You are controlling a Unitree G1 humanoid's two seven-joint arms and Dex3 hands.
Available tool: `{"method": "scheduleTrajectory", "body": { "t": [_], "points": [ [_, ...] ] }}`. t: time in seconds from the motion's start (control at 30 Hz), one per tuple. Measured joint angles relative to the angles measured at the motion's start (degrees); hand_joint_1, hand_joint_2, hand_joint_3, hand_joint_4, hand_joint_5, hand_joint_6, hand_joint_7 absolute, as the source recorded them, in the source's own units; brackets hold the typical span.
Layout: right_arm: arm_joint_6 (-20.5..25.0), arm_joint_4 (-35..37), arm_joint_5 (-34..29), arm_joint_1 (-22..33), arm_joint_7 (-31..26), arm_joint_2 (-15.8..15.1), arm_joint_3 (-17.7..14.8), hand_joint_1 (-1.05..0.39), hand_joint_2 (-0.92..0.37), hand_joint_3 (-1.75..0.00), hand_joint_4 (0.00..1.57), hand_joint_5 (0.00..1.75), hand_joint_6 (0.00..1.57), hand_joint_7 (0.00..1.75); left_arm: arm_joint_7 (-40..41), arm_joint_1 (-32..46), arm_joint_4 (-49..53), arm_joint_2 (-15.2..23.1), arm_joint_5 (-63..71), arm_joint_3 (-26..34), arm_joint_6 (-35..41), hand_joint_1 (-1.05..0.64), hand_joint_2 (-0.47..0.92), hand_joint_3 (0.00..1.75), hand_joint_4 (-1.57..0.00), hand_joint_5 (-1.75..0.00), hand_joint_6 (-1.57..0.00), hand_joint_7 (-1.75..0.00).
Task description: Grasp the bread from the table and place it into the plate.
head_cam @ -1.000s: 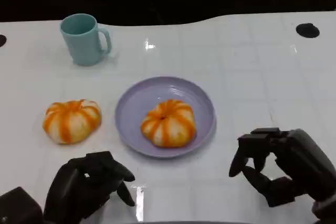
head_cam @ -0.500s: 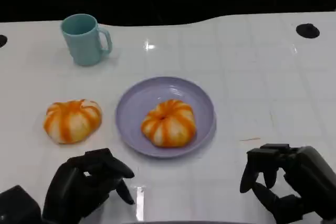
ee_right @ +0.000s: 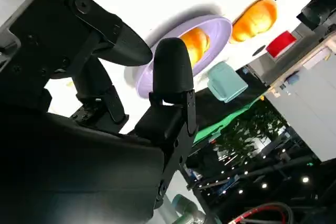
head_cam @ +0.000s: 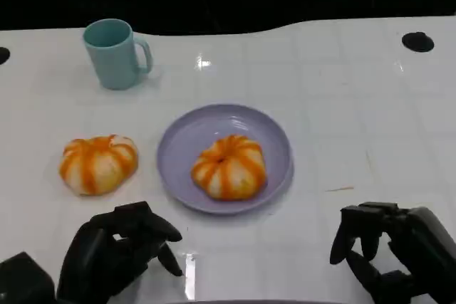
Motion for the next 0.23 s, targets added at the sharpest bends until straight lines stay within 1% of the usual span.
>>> {"method": "scheduleTrajectory", "body": {
  "t": [0.23],
  "points": [
    [-0.4,0.5,0.8,0.0,0.0,0.3,0.0,-0.07,-0.17,-1.55,0.88,1.74,0.84,1.4,-0.6,0.0,0.3,0.0,-0.1,0.1,-0.5,-0.88,0.92,0.11,-1.02,-1.33,-1.06,-0.88]
  ]
}}
